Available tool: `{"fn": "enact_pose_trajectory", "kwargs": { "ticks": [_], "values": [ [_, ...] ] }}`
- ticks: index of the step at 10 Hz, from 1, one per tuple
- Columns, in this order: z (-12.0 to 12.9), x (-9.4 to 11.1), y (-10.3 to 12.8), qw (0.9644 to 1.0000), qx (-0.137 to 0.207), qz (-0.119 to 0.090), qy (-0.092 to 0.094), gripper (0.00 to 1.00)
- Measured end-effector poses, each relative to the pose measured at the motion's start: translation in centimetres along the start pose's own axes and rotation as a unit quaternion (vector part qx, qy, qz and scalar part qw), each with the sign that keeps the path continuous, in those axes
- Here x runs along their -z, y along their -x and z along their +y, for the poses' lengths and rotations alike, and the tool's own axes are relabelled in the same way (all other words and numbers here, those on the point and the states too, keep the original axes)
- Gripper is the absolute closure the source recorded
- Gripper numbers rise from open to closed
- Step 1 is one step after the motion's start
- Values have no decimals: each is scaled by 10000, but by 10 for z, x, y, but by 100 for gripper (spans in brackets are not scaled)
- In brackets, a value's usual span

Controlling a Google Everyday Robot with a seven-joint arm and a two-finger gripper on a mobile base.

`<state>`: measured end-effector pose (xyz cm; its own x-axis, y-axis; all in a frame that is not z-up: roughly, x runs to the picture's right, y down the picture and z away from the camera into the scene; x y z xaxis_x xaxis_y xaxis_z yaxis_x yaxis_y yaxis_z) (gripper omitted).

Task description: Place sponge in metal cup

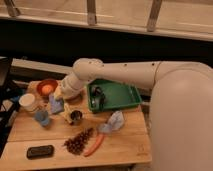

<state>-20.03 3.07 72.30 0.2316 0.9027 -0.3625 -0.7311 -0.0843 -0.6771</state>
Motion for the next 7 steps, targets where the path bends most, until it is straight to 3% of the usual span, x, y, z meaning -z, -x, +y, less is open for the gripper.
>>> {"fn": "enact_pose_trajectory", "kwargs": {
  "ticks": [3,7],
  "values": [
    [-31,32,-26,9988,-383,-208,-201,100],
    [-61,30,-26,9969,-598,-381,-349,100]
  ]
}}
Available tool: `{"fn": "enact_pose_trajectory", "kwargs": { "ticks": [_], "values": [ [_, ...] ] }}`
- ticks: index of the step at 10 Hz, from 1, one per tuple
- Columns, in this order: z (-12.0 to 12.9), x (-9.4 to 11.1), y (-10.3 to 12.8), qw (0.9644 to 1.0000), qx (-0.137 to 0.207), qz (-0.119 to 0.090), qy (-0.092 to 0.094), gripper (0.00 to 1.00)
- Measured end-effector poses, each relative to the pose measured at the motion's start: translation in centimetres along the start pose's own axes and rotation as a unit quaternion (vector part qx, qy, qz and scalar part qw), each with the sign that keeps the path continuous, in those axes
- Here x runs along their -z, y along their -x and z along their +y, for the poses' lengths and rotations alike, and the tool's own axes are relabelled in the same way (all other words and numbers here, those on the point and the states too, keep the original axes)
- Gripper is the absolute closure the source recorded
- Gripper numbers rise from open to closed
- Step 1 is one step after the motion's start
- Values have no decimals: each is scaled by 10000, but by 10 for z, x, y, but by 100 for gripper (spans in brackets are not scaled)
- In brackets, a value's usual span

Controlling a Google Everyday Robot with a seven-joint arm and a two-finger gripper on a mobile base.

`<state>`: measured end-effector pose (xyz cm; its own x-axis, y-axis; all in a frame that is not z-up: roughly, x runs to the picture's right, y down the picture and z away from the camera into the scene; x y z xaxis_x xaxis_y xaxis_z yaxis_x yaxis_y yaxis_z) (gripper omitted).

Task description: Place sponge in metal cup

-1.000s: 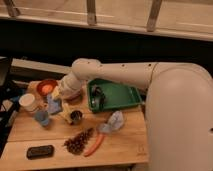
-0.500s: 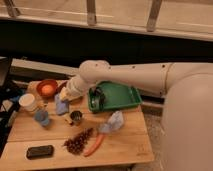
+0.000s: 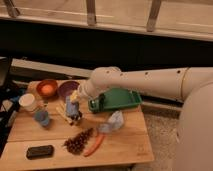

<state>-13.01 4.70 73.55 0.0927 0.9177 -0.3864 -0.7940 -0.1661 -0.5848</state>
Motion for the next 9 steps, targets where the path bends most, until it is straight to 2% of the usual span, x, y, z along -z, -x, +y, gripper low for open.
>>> {"fn": "enact_pose_trajectory", "kwargs": {
  "ticks": [4,7,9],
  "values": [
    [-16,-25,10,9999,-48,52,144,100],
    [-32,-50,3,9991,-207,103,354,100],
    [-44,-71,-5,9972,-420,140,598,100]
  ]
}}
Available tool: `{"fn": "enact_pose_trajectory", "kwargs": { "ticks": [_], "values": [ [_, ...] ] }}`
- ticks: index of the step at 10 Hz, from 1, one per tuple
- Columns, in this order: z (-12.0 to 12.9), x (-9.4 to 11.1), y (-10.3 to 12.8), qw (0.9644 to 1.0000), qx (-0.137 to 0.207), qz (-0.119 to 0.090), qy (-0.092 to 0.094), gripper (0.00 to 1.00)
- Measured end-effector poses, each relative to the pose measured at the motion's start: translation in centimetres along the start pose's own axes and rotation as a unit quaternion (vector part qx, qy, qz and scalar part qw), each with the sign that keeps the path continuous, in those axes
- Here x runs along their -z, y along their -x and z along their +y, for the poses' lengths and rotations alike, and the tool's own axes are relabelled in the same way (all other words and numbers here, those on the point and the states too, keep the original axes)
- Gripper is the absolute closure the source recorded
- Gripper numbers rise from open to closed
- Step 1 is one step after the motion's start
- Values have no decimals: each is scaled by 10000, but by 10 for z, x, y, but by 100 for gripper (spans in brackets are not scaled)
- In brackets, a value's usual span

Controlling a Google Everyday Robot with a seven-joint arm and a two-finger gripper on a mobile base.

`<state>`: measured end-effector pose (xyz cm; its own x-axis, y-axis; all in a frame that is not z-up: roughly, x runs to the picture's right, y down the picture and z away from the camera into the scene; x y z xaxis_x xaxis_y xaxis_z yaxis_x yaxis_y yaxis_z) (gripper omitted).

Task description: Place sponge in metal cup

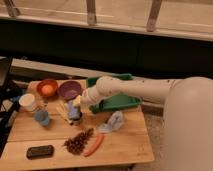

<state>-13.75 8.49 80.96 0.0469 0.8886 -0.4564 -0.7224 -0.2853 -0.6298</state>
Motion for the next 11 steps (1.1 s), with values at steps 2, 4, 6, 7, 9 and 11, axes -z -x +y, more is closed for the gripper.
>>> {"fn": "enact_pose_trajectory", "kwargs": {
  "ticks": [2,4,6,7,9,11],
  "values": [
    [-2,-8,-4,9999,-70,86,122,100],
    [1,-11,-9,9997,-85,163,149,84],
    [1,-9,-14,9996,-138,201,104,64],
    [1,-7,-17,9996,-166,211,74,55],
    [0,-1,-20,9996,-199,205,-2,36],
    [3,5,-20,9997,-184,170,-75,21]
  ]
}}
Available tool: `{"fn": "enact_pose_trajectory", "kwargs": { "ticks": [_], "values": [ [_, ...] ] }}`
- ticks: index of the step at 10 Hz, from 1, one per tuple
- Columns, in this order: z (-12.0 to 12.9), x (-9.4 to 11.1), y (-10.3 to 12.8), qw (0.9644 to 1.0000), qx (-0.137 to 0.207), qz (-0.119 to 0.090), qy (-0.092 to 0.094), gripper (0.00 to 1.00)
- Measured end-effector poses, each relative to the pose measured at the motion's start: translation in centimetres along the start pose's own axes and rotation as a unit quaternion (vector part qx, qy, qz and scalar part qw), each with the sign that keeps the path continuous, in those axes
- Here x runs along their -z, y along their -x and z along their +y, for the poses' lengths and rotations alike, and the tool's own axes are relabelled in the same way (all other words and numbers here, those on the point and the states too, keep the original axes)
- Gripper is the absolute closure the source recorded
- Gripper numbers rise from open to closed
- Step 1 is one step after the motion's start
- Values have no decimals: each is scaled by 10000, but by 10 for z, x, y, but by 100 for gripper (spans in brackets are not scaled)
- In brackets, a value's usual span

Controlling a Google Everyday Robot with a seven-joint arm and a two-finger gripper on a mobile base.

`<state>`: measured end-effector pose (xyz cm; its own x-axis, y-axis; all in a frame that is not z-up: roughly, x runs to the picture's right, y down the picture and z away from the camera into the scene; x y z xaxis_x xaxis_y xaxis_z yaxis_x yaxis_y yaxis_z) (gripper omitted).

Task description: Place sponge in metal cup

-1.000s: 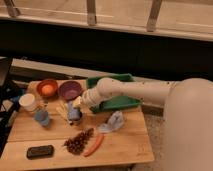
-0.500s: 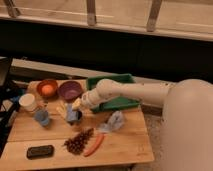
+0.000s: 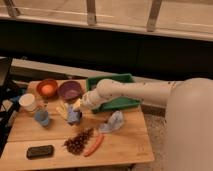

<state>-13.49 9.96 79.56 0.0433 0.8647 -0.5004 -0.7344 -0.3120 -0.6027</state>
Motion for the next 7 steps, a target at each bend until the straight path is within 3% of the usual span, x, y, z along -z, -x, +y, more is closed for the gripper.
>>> {"fn": "enact_pose_trajectory", "kwargs": {
  "ticks": [5,7],
  "values": [
    [3,6,5,9999,84,-35,-90,21],
    [12,21,14,9995,219,-125,-209,21]
  ]
}}
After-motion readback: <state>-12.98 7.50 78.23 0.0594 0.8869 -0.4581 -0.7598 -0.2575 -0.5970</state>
